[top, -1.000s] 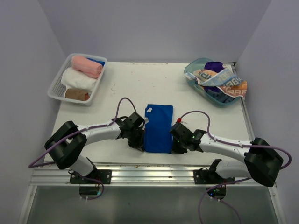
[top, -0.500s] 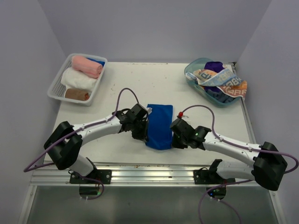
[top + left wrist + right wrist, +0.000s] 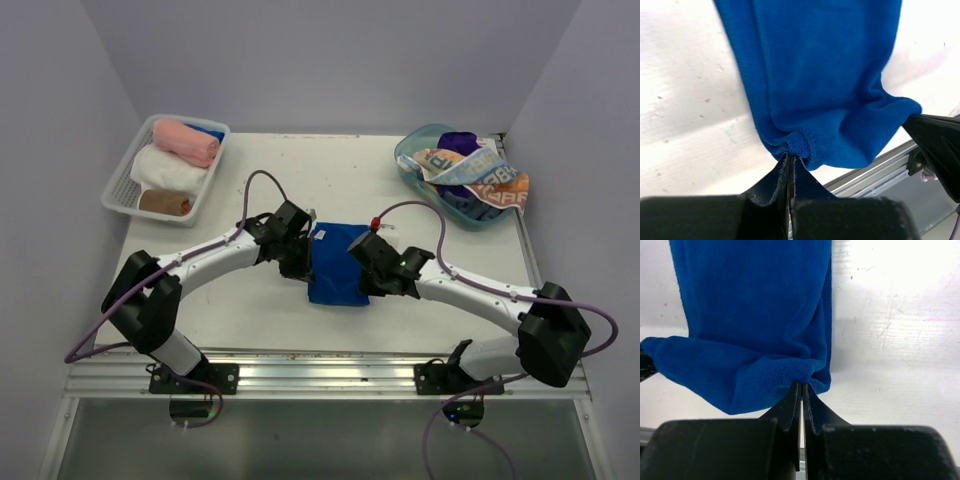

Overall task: Roll the towels
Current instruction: Roll the towel

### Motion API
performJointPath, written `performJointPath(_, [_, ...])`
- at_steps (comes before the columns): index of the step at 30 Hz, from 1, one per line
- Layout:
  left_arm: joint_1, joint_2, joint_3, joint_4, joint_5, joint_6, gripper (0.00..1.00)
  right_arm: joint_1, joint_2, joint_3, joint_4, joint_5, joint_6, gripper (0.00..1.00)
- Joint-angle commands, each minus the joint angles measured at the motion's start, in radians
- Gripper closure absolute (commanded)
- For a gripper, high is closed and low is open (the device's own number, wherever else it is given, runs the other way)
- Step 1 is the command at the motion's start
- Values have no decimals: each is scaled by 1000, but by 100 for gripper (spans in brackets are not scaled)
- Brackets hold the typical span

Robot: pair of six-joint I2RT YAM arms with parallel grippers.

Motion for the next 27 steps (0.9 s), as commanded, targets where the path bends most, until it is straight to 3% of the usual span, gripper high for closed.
performJointPath(1, [41, 12, 35, 0, 22, 34, 100, -24, 24, 57, -13, 52, -37, 100])
performJointPath(19, [81, 195, 99, 20, -13, 54, 100, -120, 271, 137, 38, 46, -78, 100])
performJointPath(27, [81, 95, 191, -110, -163, 140, 67, -122, 227, 173, 1, 34, -100, 80])
